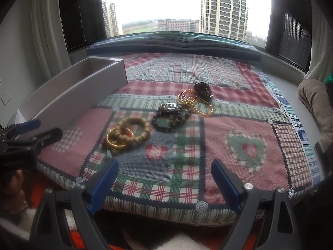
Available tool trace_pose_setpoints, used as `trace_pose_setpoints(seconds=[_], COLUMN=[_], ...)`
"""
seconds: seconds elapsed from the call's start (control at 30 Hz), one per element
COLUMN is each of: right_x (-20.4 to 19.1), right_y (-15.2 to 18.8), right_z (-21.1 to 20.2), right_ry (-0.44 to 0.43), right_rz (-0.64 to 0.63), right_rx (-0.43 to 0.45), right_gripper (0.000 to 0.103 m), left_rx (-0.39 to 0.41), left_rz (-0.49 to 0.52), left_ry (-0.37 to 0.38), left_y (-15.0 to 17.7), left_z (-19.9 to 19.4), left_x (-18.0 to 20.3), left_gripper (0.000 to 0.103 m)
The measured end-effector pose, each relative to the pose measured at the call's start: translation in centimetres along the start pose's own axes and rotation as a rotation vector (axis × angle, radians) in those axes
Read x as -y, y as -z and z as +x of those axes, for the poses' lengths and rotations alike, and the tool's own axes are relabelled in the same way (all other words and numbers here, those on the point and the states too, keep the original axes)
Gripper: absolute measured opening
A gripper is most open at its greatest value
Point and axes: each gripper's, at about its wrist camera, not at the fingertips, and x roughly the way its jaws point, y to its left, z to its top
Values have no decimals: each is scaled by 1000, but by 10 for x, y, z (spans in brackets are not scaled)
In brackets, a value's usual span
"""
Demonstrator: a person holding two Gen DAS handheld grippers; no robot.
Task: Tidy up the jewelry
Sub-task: 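Grasp the wooden bead bracelet with the left tool and lift it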
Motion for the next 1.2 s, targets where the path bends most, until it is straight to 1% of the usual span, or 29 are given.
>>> trace_pose_setpoints(seconds=[0.13,0.2,0.33,0.43,0.5,0.53,0.57,0.6,0.67,0.77,0.8,0.83,0.87,0.9,0.93,0.97,1.07,1.2], right_x=[0,0,3,5,6,6,7,7,8,13,15,17,19,21,22,23,23,20], right_y=[1,2,3,3,4,4,5,6,6,7,7,7,8,8,9,9,10,11], right_z=[1,3,6,6,6,6,5,5,3,1,1,1,2,2,4,5,8,6], right_ry=[5,7,4,4,4,3,3,4,8,12,13,14,15,15,15,15,15,0], right_rz=[-8,-13,-3,6,11,13,13,13,15,31,39,46,53,59,65,70,73,63], right_rx=[-2,-7,-20,-20,-20,-20,-20,-18,-13,-4,-4,-4,-6,-8,-12,-15,-22,-17], right_gripper=[92,92,92,92,92,92,92,92,92,92,92,92,92,92,92,92,92,92], left_rx=[-45,-84,-186,-252,-302,-333,-375,-419,-500,-568,-577,-576,-568,-562,-562,-564,-536,-485], left_rz=[-20,-18,30,67,96,108,113,106,85,70,70,78,93,102,91,71,18,-63], left_ry=[46,78,148,163,161,155,149,142,140,134,134,124,105,102,110,117,139,185], left_y=[-8,-15,-34,-50,-60,-64,-67,-68,-68,-67,-67,-67,-67,-68,-70,-72,-81,-87], left_z=[13,26,58,88,114,127,143,157,182,202,205,206,205,204,204,205,200,179], left_x=[-3,-3,7,19,29,33,36,38,39,40,42,44,46,48,48,47,40,22], left_gripper=[102,102,102,99,95,91,85,82,69,60,59,54,44,35,19,13,13,12])
